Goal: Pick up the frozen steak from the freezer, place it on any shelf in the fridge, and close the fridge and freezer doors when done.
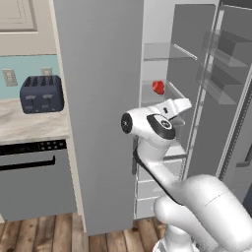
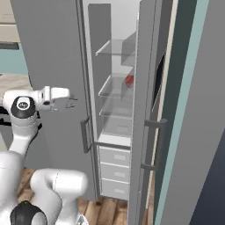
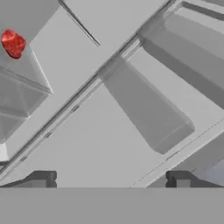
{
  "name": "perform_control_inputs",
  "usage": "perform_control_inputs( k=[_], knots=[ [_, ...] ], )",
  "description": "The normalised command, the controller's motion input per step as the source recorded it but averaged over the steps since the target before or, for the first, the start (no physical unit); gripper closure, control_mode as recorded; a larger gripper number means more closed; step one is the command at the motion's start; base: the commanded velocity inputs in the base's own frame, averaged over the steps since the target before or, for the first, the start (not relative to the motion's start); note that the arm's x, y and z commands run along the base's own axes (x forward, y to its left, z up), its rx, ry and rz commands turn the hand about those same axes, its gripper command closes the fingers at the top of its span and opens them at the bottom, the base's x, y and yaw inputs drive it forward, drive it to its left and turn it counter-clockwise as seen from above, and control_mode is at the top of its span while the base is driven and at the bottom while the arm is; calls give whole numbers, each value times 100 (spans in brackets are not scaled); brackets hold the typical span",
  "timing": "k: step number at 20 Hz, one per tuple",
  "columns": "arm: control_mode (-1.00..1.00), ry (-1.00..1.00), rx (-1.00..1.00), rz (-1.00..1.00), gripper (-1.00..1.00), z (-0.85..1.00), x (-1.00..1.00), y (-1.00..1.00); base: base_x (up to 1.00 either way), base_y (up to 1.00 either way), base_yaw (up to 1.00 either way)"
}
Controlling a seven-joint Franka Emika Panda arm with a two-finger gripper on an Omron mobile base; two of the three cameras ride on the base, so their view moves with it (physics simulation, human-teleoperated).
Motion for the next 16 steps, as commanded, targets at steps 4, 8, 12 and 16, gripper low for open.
perform_control_inputs(
  k=[4,8,12,16],
  knots=[
    [-100,-30,38,-1,-100,34,-100,-93,0,0,0],
    [-100,-38,40,0,-100,10,-100,-94,0,0,0],
    [-100,-33,36,0,-100,29,-100,-72,0,0,0],
    [-100,-36,34,0,-100,37,-92,-66,0,0,0]
  ],
)
